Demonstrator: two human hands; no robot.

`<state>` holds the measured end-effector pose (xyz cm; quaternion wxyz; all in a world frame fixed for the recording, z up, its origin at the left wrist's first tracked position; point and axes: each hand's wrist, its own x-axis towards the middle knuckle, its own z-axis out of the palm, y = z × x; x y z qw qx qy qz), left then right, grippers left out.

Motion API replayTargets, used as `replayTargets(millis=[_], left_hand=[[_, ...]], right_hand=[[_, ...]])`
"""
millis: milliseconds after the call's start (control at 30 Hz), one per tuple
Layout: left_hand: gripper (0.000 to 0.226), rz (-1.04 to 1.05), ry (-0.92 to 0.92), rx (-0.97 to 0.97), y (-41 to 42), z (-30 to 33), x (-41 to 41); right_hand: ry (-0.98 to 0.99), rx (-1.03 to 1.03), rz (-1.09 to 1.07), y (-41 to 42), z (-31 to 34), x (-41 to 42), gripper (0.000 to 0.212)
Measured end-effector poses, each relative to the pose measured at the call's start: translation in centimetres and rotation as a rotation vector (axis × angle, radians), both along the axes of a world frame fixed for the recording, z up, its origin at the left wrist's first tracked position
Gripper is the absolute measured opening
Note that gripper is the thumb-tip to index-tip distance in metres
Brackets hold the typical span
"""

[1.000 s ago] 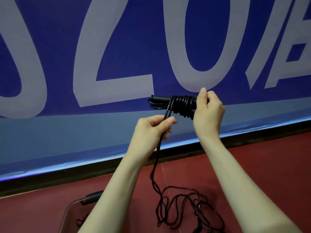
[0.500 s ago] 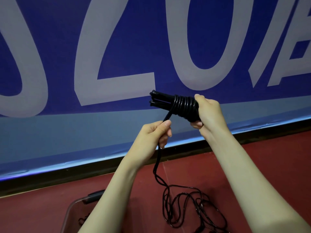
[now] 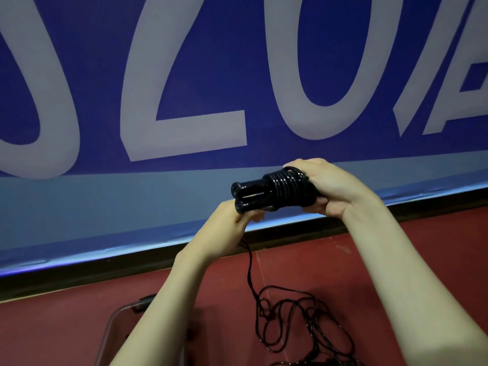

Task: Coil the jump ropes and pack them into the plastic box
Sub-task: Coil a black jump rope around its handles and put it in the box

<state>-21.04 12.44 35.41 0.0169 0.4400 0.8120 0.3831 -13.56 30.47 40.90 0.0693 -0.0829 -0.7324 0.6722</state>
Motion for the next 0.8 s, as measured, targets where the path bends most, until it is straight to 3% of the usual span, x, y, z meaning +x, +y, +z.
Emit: replayTargets(millis=[100, 233, 367, 567, 700, 800], left_hand=[[0.020, 0.155, 0.136, -0.107, -0.9, 0.0, -0.4], [0.024, 0.336, 0.472, -0.243, -1.2, 0.8, -0.3], [0.007, 0.430, 0.737, -0.143, -1.5, 1.0, -1.9], [0.019, 0.298, 0.717, -0.083, -1.2, 2.9, -0.7], [0.016, 0.222, 0.665, -0.111, -0.8, 4.5, 0.7], [0.018, 0.214, 0.686, -0.119, -0.7, 5.6, 1.7]], right_hand=[[-0.036, 0.069, 0.043, -0.3, 0.0, 0.1, 0.051], [-0.082, 0.178, 0.075, -0.7, 0.1, 0.2, 0.052], [-0.139, 0.424, 0.043, -0.7, 0.6, 0.5, 0.043], [-0.194, 0.722, -0.101, -0.1, 0.3, 0.6, 0.028], [-0.007, 0.820, -0.373, -0.5, -0.1, 0.4, 0.035], [0.163, 0.746, -0.566, -0.5, -0.4, 0.1, 0.039]])
